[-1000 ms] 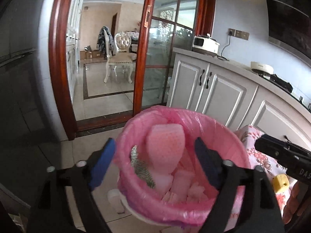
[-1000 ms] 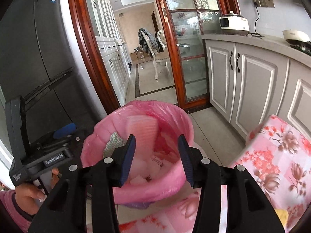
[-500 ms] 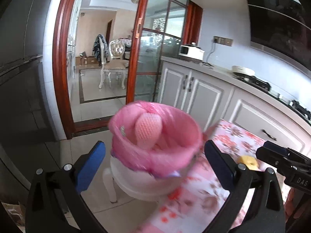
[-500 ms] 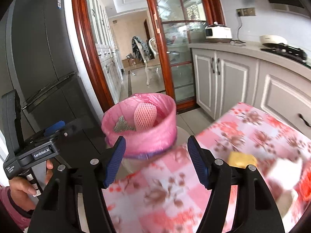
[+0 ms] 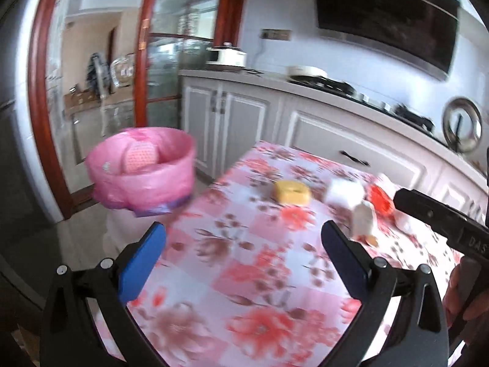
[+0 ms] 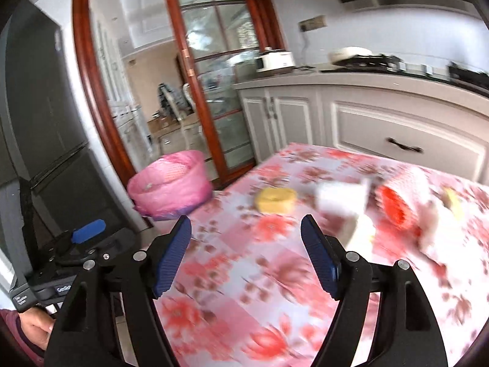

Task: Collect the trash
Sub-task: 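Release both items into the bin and return to the table, then grasp the yellow sponge with the left gripper while the right grasps the printed tissue pack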

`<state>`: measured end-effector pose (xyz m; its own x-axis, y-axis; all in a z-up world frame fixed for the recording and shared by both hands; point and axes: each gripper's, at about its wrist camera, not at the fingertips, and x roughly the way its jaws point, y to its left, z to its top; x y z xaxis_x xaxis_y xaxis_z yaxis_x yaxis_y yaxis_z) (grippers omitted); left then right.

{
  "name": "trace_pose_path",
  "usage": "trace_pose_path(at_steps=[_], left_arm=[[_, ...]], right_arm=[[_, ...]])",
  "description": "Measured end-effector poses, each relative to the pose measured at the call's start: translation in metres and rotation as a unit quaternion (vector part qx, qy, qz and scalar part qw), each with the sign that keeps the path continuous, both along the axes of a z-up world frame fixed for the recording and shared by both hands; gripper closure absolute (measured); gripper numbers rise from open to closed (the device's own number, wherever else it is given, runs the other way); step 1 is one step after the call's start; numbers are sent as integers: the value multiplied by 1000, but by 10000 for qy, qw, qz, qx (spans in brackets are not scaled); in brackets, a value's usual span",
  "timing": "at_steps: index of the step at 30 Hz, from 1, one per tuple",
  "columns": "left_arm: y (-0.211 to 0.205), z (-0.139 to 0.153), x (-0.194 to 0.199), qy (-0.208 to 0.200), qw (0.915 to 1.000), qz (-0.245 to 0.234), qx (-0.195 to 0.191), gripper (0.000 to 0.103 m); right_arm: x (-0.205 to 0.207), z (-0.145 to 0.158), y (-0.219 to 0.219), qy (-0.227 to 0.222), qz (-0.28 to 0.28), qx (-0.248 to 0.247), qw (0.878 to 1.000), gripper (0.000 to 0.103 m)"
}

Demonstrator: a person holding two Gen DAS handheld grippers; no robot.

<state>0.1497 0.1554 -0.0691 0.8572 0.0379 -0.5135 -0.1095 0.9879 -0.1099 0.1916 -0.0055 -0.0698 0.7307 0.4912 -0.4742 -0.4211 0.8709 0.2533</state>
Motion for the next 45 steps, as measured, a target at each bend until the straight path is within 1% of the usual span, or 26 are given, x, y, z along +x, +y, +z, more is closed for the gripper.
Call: trace_pose_path(at_steps=[4, 7, 10, 13, 17, 23, 26, 31, 34, 35, 37, 39, 43, 45], left_arm=[[-30, -10, 2, 63, 9996, -280, 68, 5], [-47, -19, 5, 136, 9989, -449, 83, 5], [-59, -26, 9, 184, 9981, -580, 117, 5], [-62, -32, 14, 238, 9977, -616, 152, 5], [-60, -40, 25, 318, 9976, -592, 148, 5], [-47, -46, 47, 358, 9980, -500, 155, 5], [-37, -48, 63, 358, 9985, -414, 89, 5], [-20, -50, 94, 341, 9988, -293, -171, 5], [-17, -56, 119, 396, 9987, -295, -129, 5], [-17, -58, 127, 429, 9986, -301, -118, 5], [-17, -63, 143, 510, 9982, -306, -111, 5], [-19, -68, 156, 595, 9977, -290, -121, 5], [-25, -80, 184, 812, 9963, -241, -173, 5], [-30, -85, 199, 977, 9947, -225, -221, 5]], right_arm=[[-7, -14, -32, 65, -304, -140, 9994, 32], [-6, -28, -49, 219, -476, -196, 9984, 32], [5, -45, -62, 443, -617, -230, 9968, 32], [21, -60, -64, 622, -678, -289, 9953, 32], [49, -73, -56, 806, -673, -340, 9939, 32], [85, -82, -37, 934, -738, -447, 9919, 32], [104, -89, -31, 1048, -813, -454, 9901, 32], [130, -107, -27, 1398, -934, -517, 9844, 32], [138, -116, -23, 1585, -881, -529, 9820, 32], [138, -118, -22, 1607, -880, -552, 9815, 33], [138, -118, -21, 1594, -868, -591, 9816, 41], [135, -117, -21, 1570, -842, -571, 9823, 47], [127, -111, -22, 1342, -710, -695, 9860, 53], [126, -106, -28, 1268, -680, -621, 9876, 54]])
